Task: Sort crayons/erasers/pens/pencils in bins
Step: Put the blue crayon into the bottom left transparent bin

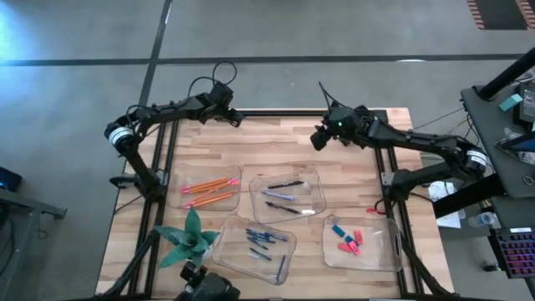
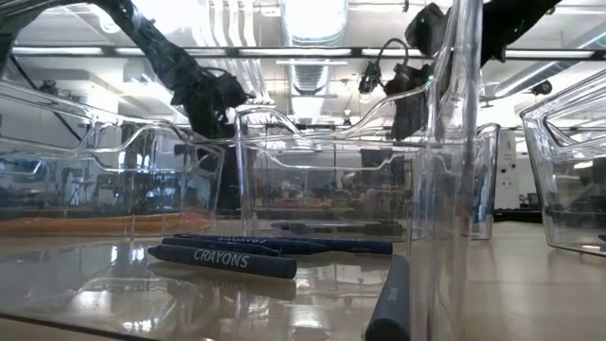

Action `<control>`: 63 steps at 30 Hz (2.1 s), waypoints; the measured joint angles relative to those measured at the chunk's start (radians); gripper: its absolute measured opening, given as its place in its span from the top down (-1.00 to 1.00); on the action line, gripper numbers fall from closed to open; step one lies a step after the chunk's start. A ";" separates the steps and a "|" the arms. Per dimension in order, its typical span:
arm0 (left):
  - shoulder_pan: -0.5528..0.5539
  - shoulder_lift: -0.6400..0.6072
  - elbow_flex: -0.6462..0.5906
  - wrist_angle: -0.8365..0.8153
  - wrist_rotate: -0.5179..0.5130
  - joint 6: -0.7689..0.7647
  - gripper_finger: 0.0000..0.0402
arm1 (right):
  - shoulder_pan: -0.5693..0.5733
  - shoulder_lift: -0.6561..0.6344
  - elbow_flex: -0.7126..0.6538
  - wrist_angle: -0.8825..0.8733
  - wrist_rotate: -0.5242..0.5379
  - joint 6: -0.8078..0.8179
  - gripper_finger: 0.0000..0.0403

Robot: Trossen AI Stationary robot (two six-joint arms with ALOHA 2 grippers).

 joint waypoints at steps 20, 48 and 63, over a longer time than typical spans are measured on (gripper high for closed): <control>0.007 0.022 -0.012 -0.096 0.006 -0.130 0.03 | -0.090 0.370 0.229 0.080 -0.005 -0.220 0.32; 0.001 0.219 -0.032 0.137 -0.136 -0.327 0.03 | -0.176 0.533 0.407 0.076 -0.106 -0.313 0.32; -0.025 0.105 -0.037 -0.056 -0.038 -0.257 0.03 | -0.176 0.532 0.406 0.071 -0.110 -0.324 0.32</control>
